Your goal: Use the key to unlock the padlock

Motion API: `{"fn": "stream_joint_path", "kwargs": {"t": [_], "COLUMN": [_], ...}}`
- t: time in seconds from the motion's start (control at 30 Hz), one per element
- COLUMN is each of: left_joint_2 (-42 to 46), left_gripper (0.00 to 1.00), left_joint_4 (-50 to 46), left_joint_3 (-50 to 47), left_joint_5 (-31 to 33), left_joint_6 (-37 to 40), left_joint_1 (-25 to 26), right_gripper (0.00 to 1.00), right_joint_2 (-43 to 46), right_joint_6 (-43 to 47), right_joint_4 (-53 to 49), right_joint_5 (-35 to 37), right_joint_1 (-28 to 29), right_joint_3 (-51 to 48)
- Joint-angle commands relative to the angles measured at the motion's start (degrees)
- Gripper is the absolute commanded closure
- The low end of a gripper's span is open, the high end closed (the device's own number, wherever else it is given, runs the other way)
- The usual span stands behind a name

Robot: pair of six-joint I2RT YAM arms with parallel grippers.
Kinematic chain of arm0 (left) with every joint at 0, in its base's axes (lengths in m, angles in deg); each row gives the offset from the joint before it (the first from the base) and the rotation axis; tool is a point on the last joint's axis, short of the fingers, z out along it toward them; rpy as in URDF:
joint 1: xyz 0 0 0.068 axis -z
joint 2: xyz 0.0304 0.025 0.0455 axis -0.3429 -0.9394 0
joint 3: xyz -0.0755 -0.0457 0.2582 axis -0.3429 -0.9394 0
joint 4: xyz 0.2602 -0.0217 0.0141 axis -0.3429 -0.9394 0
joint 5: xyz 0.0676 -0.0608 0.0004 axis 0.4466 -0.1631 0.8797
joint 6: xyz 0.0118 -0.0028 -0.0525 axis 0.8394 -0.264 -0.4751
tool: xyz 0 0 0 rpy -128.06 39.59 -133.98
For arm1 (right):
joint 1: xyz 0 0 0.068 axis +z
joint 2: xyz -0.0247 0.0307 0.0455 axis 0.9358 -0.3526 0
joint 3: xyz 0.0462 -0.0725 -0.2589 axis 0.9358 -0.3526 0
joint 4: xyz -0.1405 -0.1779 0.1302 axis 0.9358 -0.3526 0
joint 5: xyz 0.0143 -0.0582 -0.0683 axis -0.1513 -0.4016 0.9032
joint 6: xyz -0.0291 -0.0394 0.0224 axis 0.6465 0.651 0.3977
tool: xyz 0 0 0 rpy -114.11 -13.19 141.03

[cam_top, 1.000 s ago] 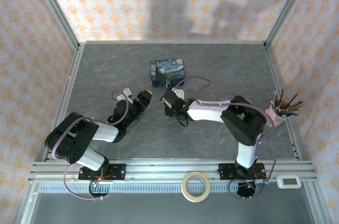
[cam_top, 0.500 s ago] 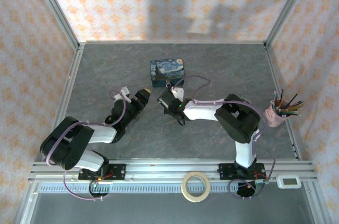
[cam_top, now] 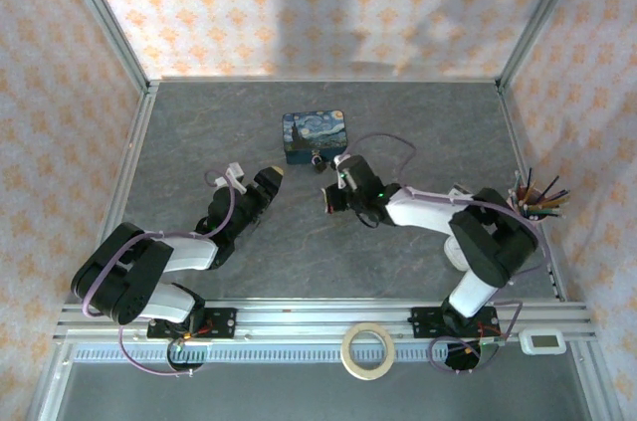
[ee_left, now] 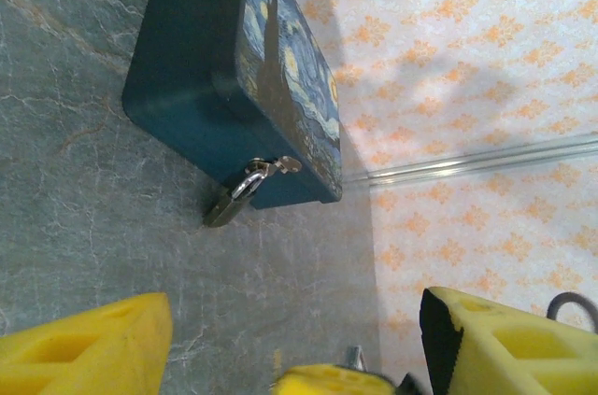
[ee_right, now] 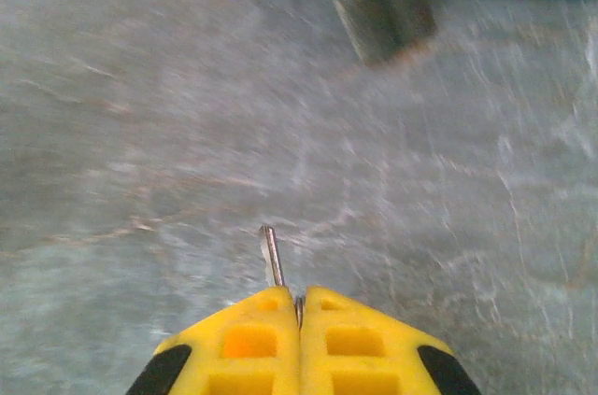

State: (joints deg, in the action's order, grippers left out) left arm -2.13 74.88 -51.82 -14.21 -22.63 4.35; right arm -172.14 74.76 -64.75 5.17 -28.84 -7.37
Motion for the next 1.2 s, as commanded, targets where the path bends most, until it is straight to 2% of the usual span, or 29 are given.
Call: {"fn": "stream_joint_path", "kwargs": {"t": [0.0, 0.23, 0.33, 0.43, 0.53, 0.63, 0.7, 0.9, 1.0, 1.17], "left_joint_2": [-0.5, -7.0, -10.3, -12.6, -13.3, -12.5, -11.9, -11.0, -11.0, -10.6], "left_gripper": [0.32, 0.35, 0.41, 0.47, 0.49, 0.48, 0.47, 0.49, 0.59, 0.89], "left_joint_4": [2.5, 11.6, 17.7, 22.5, 24.3, 20.4, 17.3, 12.0, 11.6, 11.6], "left_joint_3": [0.7, 2.0, 2.4, 2.7, 3.1, 3.4, 3.7, 5.3, 5.4, 5.0], "left_joint_5": [-2.0, -5.9, -7.7, -9.2, -9.8, -8.7, -7.8, -6.3, -5.9, -5.3], "left_joint_6": [-0.4, -2.8, -3.6, -4.1, -4.2, -4.6, -4.9, -4.5, -4.4, -4.2], "left_joint_1": [0.9, 3.1, 3.9, 4.3, 4.6, 4.8, 4.8, 5.5, 5.7, 5.8], "right_gripper": [1.00, 1.00, 1.00, 1.00, 1.00, 1.00, 1.00, 1.00, 1.00, 1.00], "right_joint_2": [2.1, 2.6, 2.7, 3.2, 3.3, 4.4, 4.9, 3.7, 3.2, 3.9], "right_joint_6": [6.1, 5.5, 3.3, 1.8, 0.6, 2.7, 4.3, 4.7, 4.5, 4.9], "right_joint_4": [2.9, 4.4, 6.5, 8.4, 7.6, 4.0, 2.7, 3.2, 3.7, 3.7], "right_joint_5": [-13.0, -22.8, -26.8, -27.6, -24.0, -12.0, -6.8, -3.4, -4.0, -4.2], "right_joint_1": [-1.4, -1.5, -1.4, -1.5, -1.4, 0.9, 2.4, 3.9, 3.9, 4.0], "right_joint_3": [-0.4, 0.1, 0.5, 0.5, 1.2, 2.4, 3.1, 4.8, 5.2, 5.0]}}
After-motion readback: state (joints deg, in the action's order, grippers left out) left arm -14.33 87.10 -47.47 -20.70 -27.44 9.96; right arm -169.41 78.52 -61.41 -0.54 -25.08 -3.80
